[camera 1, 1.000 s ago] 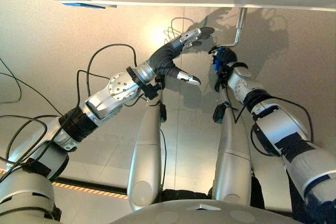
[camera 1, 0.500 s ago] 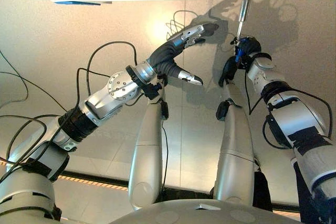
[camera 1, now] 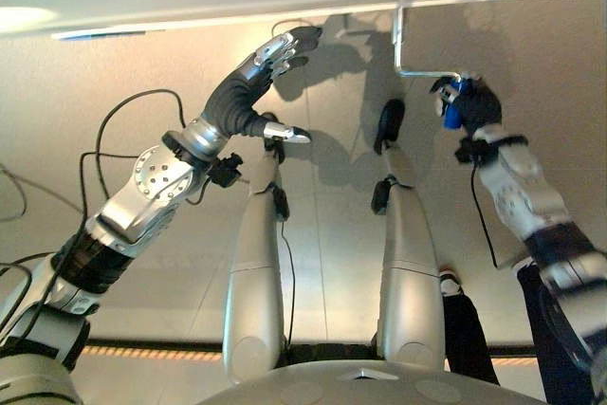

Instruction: Raise the hospital bed

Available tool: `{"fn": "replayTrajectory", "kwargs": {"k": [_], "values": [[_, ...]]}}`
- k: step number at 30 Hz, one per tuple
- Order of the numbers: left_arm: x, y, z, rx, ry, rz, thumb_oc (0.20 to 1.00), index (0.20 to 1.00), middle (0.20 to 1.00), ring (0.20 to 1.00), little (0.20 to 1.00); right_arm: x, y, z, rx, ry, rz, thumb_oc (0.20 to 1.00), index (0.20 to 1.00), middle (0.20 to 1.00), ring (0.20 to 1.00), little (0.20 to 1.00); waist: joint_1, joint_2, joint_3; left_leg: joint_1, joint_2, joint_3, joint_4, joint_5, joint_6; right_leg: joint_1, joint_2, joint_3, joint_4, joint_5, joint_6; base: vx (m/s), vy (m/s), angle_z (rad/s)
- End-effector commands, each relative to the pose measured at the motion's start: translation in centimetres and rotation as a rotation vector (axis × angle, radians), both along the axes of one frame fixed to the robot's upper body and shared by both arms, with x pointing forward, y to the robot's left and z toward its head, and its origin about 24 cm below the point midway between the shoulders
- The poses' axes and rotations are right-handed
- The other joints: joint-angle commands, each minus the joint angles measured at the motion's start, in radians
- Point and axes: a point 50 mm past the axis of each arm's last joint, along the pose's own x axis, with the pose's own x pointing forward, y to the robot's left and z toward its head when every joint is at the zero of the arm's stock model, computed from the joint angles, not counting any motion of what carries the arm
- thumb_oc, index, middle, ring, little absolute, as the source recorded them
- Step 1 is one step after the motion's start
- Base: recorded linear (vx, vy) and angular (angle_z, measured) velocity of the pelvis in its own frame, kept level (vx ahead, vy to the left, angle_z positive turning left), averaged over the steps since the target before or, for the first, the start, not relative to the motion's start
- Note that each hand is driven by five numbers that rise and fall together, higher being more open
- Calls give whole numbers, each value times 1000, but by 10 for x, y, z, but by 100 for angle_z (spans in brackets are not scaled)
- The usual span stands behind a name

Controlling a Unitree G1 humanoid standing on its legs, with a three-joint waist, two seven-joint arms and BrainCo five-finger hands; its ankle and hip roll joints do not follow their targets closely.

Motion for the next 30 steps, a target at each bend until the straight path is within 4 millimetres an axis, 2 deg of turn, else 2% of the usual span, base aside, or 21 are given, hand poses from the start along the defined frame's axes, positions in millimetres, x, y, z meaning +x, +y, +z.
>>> {"fn": "replayTrajectory", "kwargs": {"k": [1, 7, 10, 11, 12, 15, 19, 23, 27, 30], "values": [[-21, 14, 9, 11, -98, 10, 1000, 1000, 1000, 1000, 1000, -55, -49, 38, 175, -263, -60, 200, 200, 200, 200, 200, -67, -28, -22, 48, 36, -7, -33, 21, -25, 45, 34, -28, 35, -57, 71, -14, -46, 3], [-26, 16, 15, 19, -119, -4, 1000, 1000, 1000, 1000, 1000, -65, 2, 41, 142, -160, 326, 200, 200, 200, 200, 200, -54, -45, -22, 46, 37, -16, -30, 28, -28, 65, 28, -47, 26, -45, 70, -12, -8, 4], [-25, 12, 16, 41, -126, -24, 1000, 1000, 1000, 1000, 1000, -62, 25, 39, 95, -89, 474, 200, 200, 200, 200, 200, -45, -41, -22, 45, 37, -23, -27, 29, -28, 73, 24, -55, 25, -42, 69, 0, -3, 4], [-24, 7, 19, 52, -146, -40, 1000, 1000, 1000, 1000, 1000, -59, 44, 42, 93, -85, 557, 200, 200, 200, 200, 200, -35, -39, -22, 42, 37, -26, -25, 29, -28, 79, 21, -58, 22, -41, 69, 0, -2, 3], [-24, 7, 19, 52, -147, -38, 1000, 1000, 1000, 1000, 1000, -59, 45, 42, 93, -85, 558, 200, 200, 200, 200, 200, -37, -40, -22, 42, 36, -26, -24, 29, -28, 79, 21, -58, 22, -41, 69, 2, -4, 4], [-24, -1, 22, 21, -156, -75, 1000, 1000, 1000, 1000, 1000, -53, 75, 44, 126, -81, 679, 200, 200, 200, 200, 200, -22, -35, -22, 42, 34, -29, -22, 28, -25, 88, 18, -62, 17, -39, 68, 1, 5, 3], [-21, -17, 25, -37, -140, -150, 1000, 1000, 1000, 1000, 1000, -40, 125, 48, 160, -79, 809, 200, 200, 200, 200, 200, 1, -26, -22, 38, 29, -37, -15, 25, -19, 89, 15, -64, 22, -39, 66, 0, 0, 0], [-19, -33, 28, -91, -126, -217, 1000, 1000, 1000, 1000, 1000, -19, 161, 46, 134, -44, 831, 200, 200, 200, 200, 200, 30, -9, -22, 29, 22, -46, -10, 23, -14, 91, 9, -71, 23, -40, 62, 1, 6, -2], [-16, -43, 29, -124, -108, -258, 1000, 1000, 1000, 1000, 1000, 15, 175, 37, 57, -2, 692, 200, 200, 200, 200, 200, 66, 19, -22, 27, 13, -54, -7, 21, -11, 98, 1, -79, 21, -40, 60, 2, 2, -1], [-18, -48, 28, -141, -95, -280, 1000, 1000, 1000, 1000, 1000, 44, 180, 21, 16, 66, 531, 200, 200, 200, 200, 200, 94, 37, -22, 19, 9, -64, 1, 16, -9, 100, -1, -84, 20, -42, 59, 2, 5, 1]]}}
